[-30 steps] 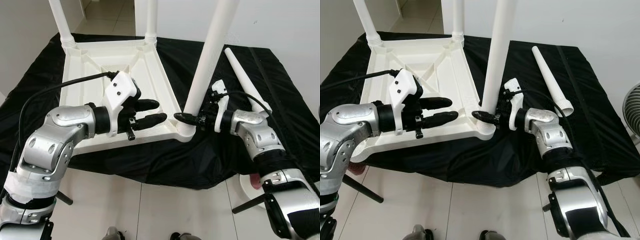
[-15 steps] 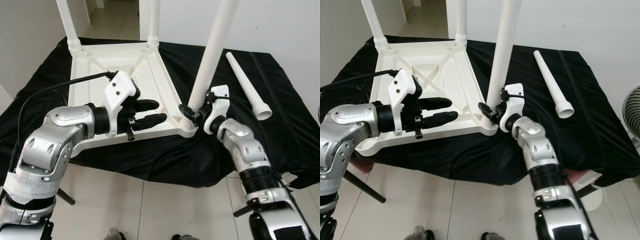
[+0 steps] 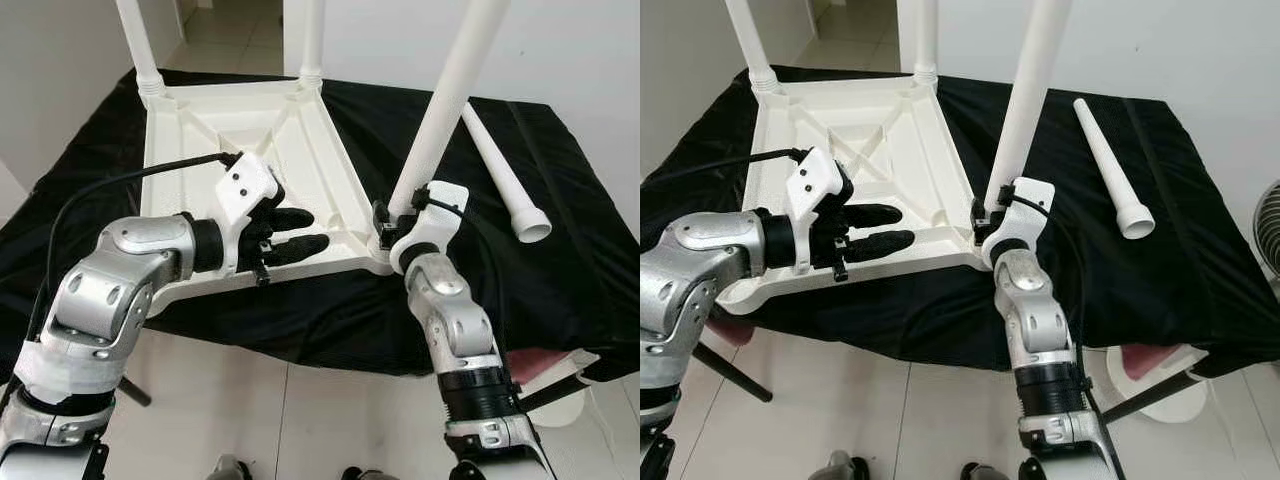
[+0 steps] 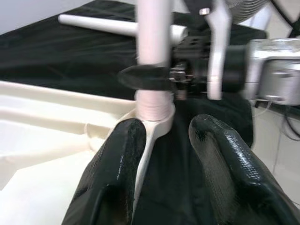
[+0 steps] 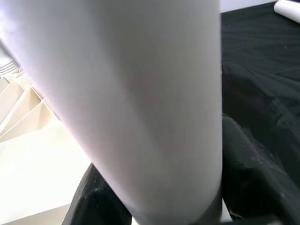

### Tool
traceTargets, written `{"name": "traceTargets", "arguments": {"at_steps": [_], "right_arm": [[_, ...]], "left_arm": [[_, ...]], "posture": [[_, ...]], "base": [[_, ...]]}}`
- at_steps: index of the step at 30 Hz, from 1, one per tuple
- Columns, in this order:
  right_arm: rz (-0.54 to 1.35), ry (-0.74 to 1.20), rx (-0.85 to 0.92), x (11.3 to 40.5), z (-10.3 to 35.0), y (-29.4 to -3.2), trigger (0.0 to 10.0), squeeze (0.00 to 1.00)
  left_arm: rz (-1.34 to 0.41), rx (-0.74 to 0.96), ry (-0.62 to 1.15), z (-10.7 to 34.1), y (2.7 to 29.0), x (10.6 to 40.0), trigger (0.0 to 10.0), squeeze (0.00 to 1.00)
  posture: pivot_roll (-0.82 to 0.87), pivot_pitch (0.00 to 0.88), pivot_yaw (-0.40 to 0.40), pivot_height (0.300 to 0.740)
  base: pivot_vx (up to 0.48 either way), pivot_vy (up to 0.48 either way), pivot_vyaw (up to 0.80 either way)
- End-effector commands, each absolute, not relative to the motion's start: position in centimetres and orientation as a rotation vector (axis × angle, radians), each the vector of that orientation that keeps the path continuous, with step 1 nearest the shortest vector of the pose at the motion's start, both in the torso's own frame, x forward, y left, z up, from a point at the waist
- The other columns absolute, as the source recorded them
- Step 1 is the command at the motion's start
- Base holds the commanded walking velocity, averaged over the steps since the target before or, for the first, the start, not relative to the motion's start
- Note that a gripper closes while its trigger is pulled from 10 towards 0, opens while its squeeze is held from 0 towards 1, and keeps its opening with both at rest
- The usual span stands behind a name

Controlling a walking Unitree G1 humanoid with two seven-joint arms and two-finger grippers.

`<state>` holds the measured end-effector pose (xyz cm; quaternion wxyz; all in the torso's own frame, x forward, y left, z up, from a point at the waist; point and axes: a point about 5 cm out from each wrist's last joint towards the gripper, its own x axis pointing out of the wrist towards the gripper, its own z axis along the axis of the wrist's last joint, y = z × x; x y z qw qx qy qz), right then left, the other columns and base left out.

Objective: Building children table

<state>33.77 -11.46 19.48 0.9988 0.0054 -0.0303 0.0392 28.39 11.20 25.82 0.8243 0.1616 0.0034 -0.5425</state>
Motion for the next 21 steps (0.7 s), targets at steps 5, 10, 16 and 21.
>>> {"name": "traceTargets", "arguments": {"at_steps": [5, 10, 16, 21], "right_arm": [[0.099, 0.045, -0.034, 33.6, 17.2, -12.6, 10.0, 1.00], [0.431, -0.040, -0.038, 33.1, 19.4, -12.0, 10.0, 0.00], [0.624, -0.089, -0.164, 32.9, 20.9, -13.1, 10.0, 0.00], [0.711, -0.116, -0.300, 33.5, 22.1, -14.4, 10.0, 0.00]], "left_arm": [[-1.044, 0.348, -0.002, 25.9, 11.2, 28.9, 10.0, 0.00], [-1.041, 0.351, -0.002, 25.9, 11.3, 28.9, 10.0, 0.00], [-1.037, 0.350, -0.003, 25.9, 11.3, 29.0, 10.0, 0.00], [-1.036, 0.351, -0.004, 25.9, 11.3, 29.0, 10.0, 0.00]], "posture": [[-0.01, 0.173, 0.016, 0.740], [-0.01, 0.174, 0.015, 0.740], [-0.02, 0.174, 0.015, 0.740], [-0.01, 0.172, 0.015, 0.740]], "base": [[0.000, 0.000, 0.00], [0.000, 0.000, 0.00], [0.000, 0.000, 0.00], [0.000, 0.000, 0.00]]}}
